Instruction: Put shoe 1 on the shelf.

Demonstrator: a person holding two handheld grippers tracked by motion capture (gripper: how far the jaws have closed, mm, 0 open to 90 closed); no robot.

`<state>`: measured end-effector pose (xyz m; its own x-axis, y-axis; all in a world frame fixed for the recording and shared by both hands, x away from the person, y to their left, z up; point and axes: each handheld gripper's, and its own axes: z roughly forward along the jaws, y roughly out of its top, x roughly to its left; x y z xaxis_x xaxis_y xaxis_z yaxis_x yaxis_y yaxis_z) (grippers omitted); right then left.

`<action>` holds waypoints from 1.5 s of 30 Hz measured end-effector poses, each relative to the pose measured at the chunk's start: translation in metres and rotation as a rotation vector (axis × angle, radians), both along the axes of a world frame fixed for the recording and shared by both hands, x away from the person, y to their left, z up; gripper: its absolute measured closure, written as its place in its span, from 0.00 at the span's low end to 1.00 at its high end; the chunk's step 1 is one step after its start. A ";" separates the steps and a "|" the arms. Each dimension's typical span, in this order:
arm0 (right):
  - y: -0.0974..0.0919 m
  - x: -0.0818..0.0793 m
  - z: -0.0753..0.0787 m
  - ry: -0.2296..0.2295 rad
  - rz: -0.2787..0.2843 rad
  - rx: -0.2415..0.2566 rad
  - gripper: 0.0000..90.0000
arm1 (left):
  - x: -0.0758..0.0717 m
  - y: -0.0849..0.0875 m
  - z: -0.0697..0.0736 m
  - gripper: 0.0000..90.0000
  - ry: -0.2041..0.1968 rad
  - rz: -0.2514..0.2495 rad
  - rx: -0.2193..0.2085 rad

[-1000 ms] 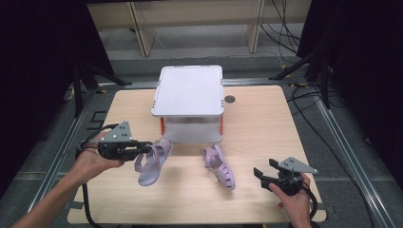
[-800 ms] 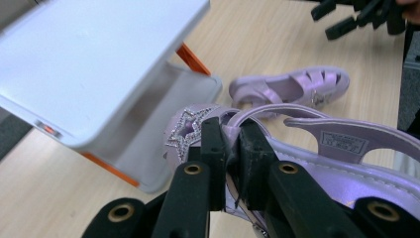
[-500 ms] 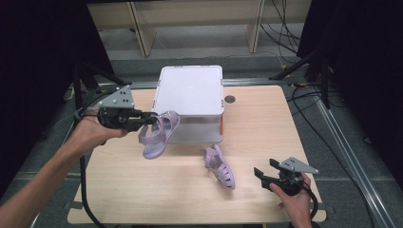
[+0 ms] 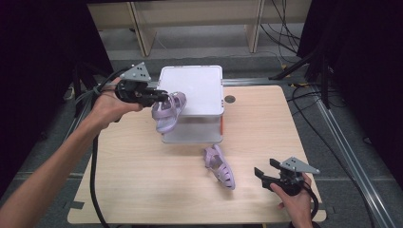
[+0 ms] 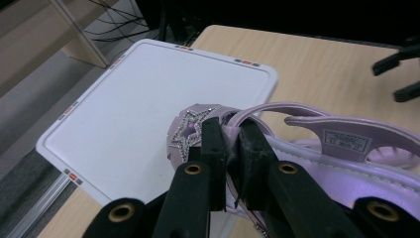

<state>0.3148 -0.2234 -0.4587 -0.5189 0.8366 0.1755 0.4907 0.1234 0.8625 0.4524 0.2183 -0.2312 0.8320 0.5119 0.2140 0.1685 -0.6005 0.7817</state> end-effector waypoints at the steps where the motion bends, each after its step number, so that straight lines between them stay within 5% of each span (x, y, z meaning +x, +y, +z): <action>1: 0.000 0.000 0.000 0.005 -0.001 0.002 0.31 | 0.004 0.000 0.000 0.92 -0.006 0.008 0.002; 6: 0.001 0.000 0.000 -0.010 -0.010 -0.004 0.31 | 0.032 0.001 -0.005 0.92 -0.025 0.068 0.014; 9: 0.001 -0.002 0.001 0.027 -0.022 0.006 0.31 | 0.048 0.000 -0.006 0.93 -0.042 0.104 0.034; 11: 0.001 0.000 -0.001 0.004 -0.019 0.026 0.31 | 0.057 -0.002 -0.007 0.92 -0.052 0.115 0.055; 13: -0.002 0.001 -0.001 -0.011 -0.005 -0.014 0.31 | 0.064 -0.005 -0.010 0.92 -0.057 0.124 0.059; 17: -0.003 0.001 -0.001 -0.025 -0.011 -0.015 0.31 | 0.080 -0.011 -0.015 0.92 -0.052 0.138 0.115; 25: -0.004 0.001 -0.001 -0.011 -0.008 -0.004 0.31 | 0.104 -0.022 -0.023 0.93 -0.094 0.160 0.132; 35: -0.002 0.002 -0.004 0.001 0.003 0.019 0.31 | 0.110 -0.029 -0.040 0.91 -0.113 0.132 0.187; 36: -0.004 0.002 -0.002 -0.010 -0.003 -0.013 0.31 | 0.109 -0.030 -0.041 0.90 -0.112 0.135 0.181; 41: -0.002 0.002 -0.003 -0.008 0.007 0.005 0.31 | 0.103 -0.030 -0.042 0.84 -0.087 0.130 0.167; 45: -0.002 0.002 -0.003 -0.018 0.005 -0.003 0.31 | 0.095 -0.025 -0.037 0.69 -0.091 0.156 0.135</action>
<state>0.3171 -0.2256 -0.4617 -0.5261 0.8345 0.1637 0.4744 0.1282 0.8710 0.5470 0.1929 -0.2682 0.7191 0.5945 0.3598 0.2000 -0.6729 0.7122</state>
